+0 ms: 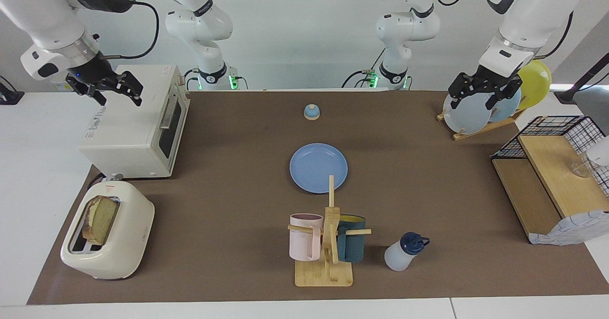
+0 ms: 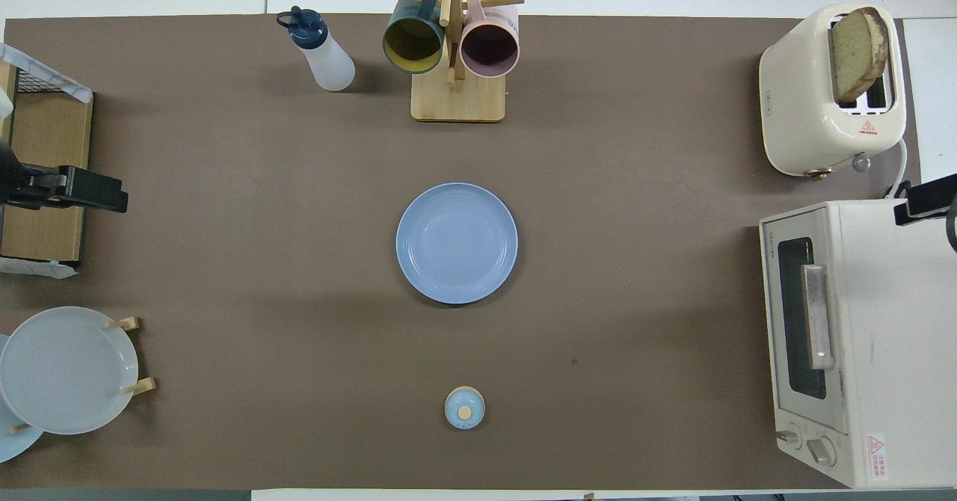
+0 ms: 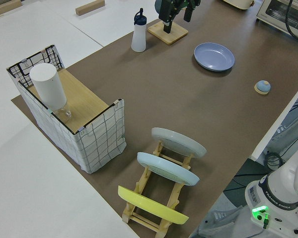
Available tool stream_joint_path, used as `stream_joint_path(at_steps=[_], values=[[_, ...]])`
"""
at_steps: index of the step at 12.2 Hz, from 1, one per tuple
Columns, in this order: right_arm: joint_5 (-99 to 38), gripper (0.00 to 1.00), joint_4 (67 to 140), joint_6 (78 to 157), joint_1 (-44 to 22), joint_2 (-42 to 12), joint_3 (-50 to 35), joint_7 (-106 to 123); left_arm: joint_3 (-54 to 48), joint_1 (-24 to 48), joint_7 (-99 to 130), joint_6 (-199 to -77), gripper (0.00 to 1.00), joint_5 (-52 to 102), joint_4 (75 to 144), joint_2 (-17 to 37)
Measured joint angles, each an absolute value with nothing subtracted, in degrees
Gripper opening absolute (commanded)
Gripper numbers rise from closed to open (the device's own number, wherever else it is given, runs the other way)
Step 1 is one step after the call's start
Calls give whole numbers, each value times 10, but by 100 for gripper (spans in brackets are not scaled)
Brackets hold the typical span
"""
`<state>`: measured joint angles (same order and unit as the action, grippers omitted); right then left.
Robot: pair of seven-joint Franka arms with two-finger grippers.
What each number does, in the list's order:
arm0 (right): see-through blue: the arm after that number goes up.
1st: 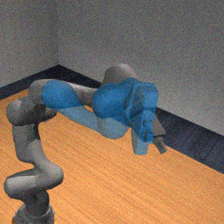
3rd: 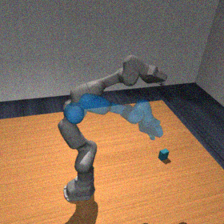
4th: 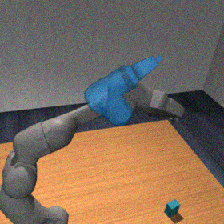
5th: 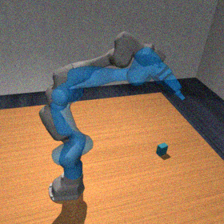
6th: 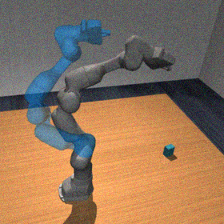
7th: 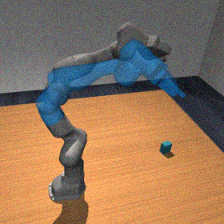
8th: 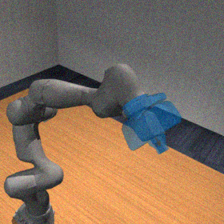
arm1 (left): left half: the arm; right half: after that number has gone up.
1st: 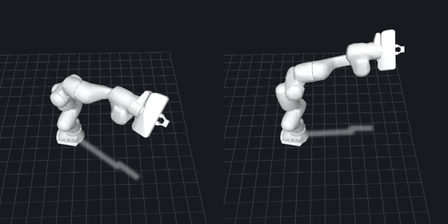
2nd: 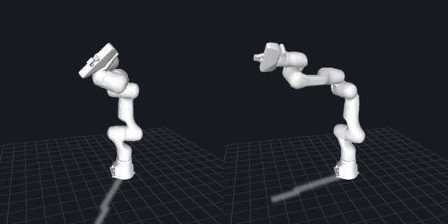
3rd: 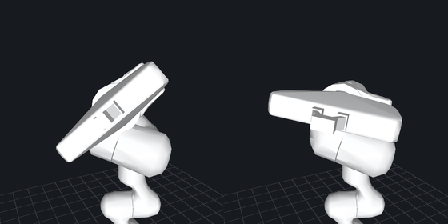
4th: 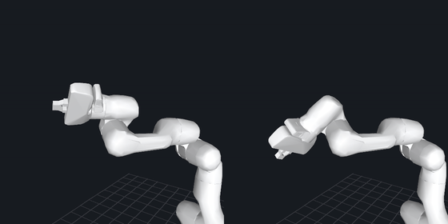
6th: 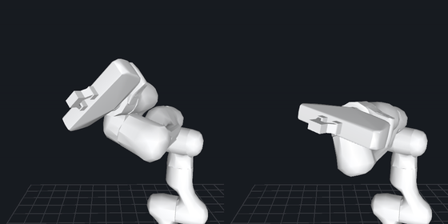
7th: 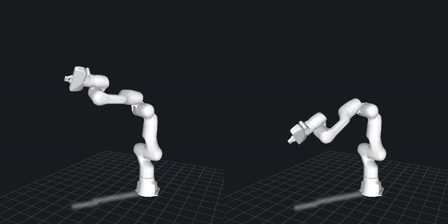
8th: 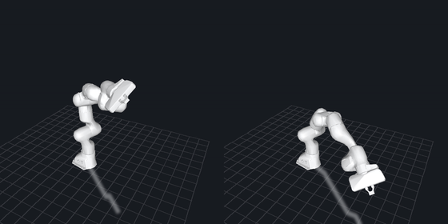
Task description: Put bread on plate and add seasoning
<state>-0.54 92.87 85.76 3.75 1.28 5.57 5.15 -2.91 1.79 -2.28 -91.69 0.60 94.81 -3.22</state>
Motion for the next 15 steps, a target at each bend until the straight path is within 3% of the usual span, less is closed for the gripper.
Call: stream_joint_path(at_steps=[12, 15], values=[[-5, 100, 924, 858, 37, 13, 56, 50, -38, 19, -23, -898, 100, 6, 949, -33], [-5, 100, 924, 869, 37, 13, 57, 47, -40, 33, -20, -979, 100, 6, 966, -36]])
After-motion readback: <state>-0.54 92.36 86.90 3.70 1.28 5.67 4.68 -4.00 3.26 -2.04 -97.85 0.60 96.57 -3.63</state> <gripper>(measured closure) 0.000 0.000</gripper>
